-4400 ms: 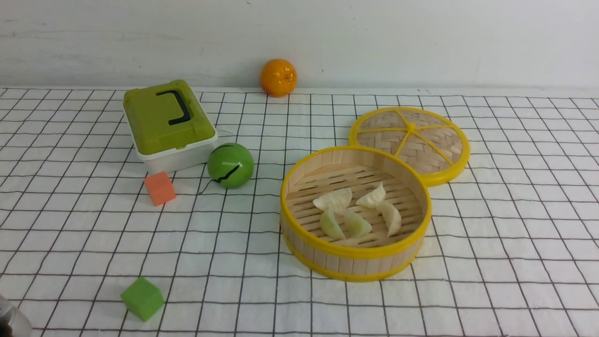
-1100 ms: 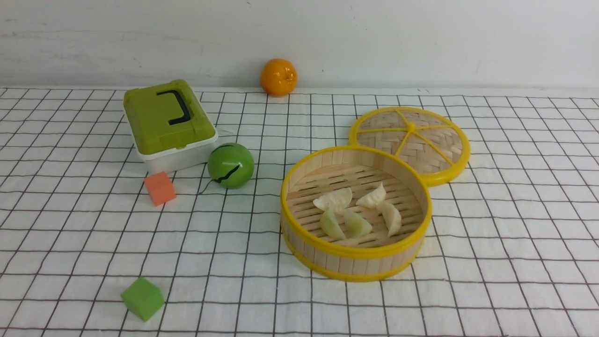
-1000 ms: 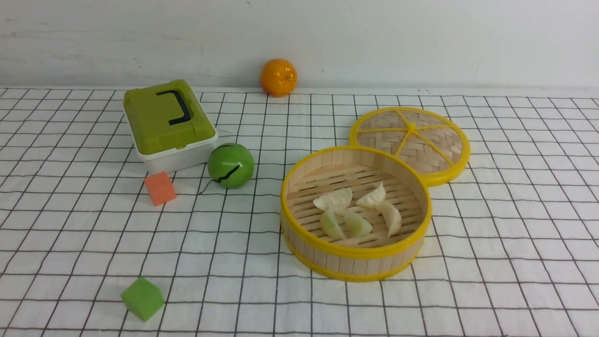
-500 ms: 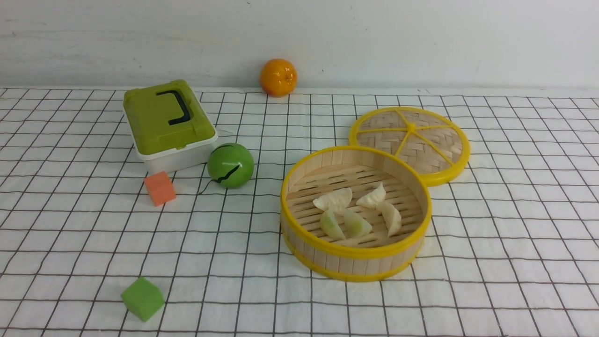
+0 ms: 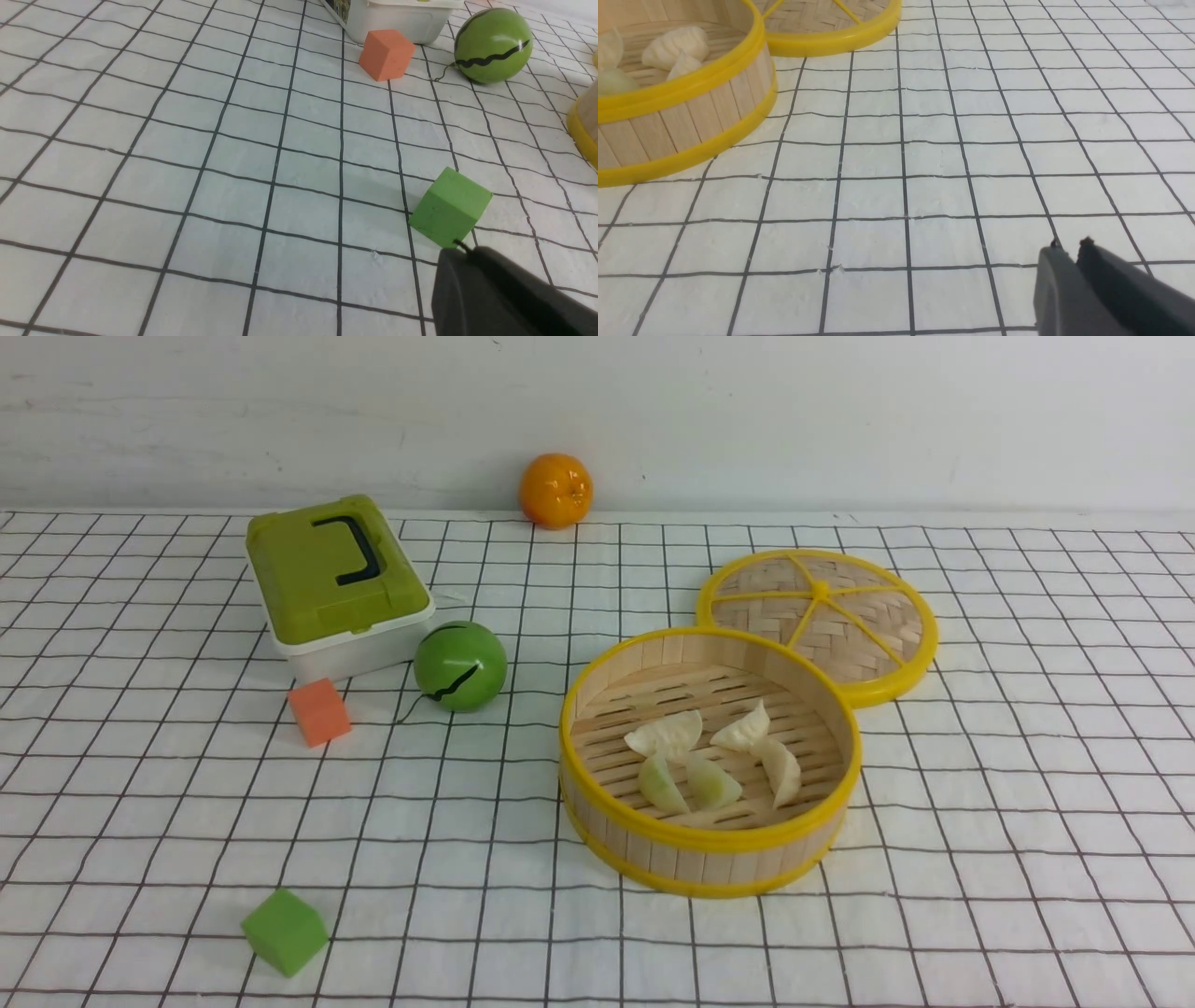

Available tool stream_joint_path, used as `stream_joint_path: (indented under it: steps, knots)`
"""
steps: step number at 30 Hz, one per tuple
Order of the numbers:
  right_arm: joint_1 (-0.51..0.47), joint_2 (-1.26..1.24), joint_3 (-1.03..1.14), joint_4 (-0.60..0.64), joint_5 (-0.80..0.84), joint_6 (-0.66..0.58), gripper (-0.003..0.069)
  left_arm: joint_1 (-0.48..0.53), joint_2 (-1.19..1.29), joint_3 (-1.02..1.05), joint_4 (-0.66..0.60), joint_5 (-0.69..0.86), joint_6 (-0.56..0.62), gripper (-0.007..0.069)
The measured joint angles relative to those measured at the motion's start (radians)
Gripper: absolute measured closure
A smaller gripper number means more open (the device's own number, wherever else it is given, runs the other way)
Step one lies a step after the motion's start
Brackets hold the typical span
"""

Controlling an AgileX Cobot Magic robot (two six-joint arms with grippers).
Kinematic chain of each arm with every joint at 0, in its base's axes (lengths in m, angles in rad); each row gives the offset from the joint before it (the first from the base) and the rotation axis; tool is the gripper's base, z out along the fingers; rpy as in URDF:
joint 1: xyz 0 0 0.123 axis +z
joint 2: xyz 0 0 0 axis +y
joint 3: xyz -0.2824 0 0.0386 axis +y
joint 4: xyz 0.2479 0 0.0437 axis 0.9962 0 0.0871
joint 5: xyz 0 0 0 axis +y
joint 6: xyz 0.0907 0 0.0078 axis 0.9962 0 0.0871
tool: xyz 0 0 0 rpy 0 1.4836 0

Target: Put the dumplings into the steamer on the table with the white tablecloth.

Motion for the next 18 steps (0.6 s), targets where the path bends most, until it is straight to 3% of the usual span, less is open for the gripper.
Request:
stream_joint_path:
  steps: [18]
  knots:
    - [0.0, 0.0, 0.0, 0.0, 0.0, 0.0, 0.0585, 0.0, 0.0, 0.0, 0.0, 0.0, 0.0, 0.0624]
